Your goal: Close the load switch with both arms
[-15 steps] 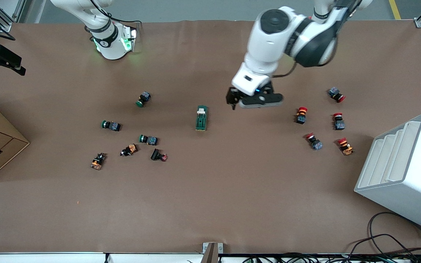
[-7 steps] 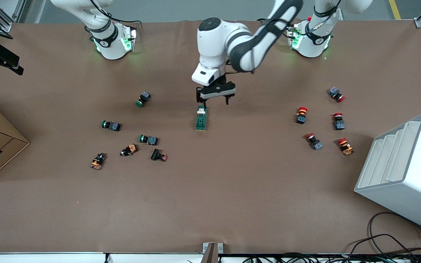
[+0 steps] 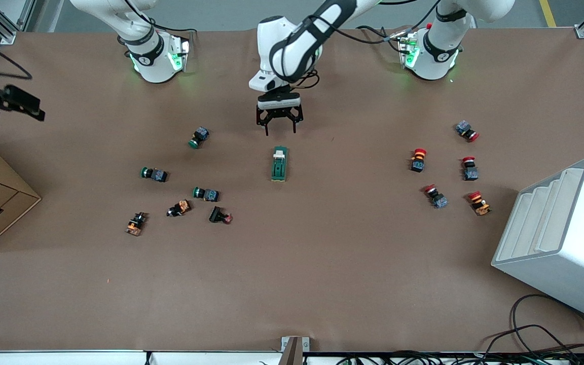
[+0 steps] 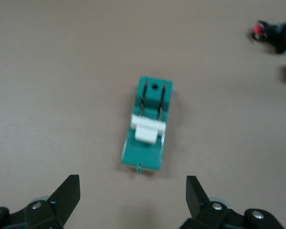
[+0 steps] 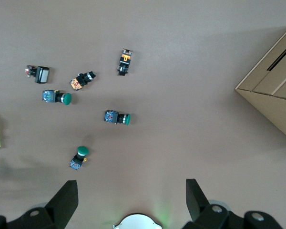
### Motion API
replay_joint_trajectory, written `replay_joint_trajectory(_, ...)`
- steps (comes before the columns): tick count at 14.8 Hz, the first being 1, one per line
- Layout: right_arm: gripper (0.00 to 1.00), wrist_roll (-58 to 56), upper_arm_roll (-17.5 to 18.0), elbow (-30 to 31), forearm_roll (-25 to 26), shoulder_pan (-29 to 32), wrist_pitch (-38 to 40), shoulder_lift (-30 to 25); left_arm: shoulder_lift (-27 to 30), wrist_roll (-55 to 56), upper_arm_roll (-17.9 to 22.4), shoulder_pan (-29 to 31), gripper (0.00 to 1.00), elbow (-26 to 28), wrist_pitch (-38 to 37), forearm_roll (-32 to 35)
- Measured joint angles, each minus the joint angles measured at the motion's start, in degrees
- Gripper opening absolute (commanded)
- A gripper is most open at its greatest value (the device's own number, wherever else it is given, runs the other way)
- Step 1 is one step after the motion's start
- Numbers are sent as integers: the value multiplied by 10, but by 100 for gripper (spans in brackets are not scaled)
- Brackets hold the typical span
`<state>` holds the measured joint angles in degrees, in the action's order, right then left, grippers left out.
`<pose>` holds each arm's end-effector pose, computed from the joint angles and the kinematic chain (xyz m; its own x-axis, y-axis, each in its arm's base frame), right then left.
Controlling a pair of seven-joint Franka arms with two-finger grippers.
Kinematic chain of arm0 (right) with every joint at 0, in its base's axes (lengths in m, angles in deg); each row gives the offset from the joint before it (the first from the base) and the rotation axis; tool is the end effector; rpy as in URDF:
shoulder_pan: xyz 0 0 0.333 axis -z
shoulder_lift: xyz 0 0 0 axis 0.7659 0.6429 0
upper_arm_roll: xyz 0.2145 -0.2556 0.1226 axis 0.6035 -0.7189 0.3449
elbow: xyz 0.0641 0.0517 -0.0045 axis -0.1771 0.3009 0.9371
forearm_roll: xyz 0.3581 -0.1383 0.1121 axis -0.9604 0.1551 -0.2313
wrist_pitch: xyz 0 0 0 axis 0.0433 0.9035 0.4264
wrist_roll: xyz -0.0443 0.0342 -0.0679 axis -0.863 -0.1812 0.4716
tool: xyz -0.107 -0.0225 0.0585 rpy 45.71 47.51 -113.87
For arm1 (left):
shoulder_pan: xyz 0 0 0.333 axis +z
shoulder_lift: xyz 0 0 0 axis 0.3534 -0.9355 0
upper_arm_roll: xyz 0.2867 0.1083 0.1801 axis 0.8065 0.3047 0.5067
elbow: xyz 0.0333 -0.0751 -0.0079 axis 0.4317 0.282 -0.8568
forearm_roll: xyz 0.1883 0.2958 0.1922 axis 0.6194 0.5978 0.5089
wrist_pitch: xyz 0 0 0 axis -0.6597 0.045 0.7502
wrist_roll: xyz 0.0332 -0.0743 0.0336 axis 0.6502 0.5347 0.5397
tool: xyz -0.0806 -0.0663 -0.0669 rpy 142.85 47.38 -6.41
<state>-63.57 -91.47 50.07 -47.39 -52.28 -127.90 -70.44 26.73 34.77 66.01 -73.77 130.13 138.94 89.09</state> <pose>0.5393 -0.0262 0.6442 0.9915 -0.0213 -0.1285 -0.0197 -0.9997 0.0139 0.2464 -0.5992 0.2100 0.8285 0.0793 0.5543 0.0702 -0.9968 0.0376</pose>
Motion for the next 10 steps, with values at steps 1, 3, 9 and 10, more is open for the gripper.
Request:
replay_joint_trajectory(1,100,0,-1,0,0,1,-5,14,-9,11,0,-4,98,1,-1,31)
replay_joint_trajectory(3,100,0,-2,-1,0,4,-17,39,-24,29,0,-8,98,2,-14,91)
replay_joint_trajectory(9,100,24,3,-2,-9,-19,-80,97,-69,128,1,-19,98,2,-79,246)
replay_joint_trajectory(10,100,51,5,-2,-18,-31,-84,100,-76,151,1,-21,98,2,-88,265)
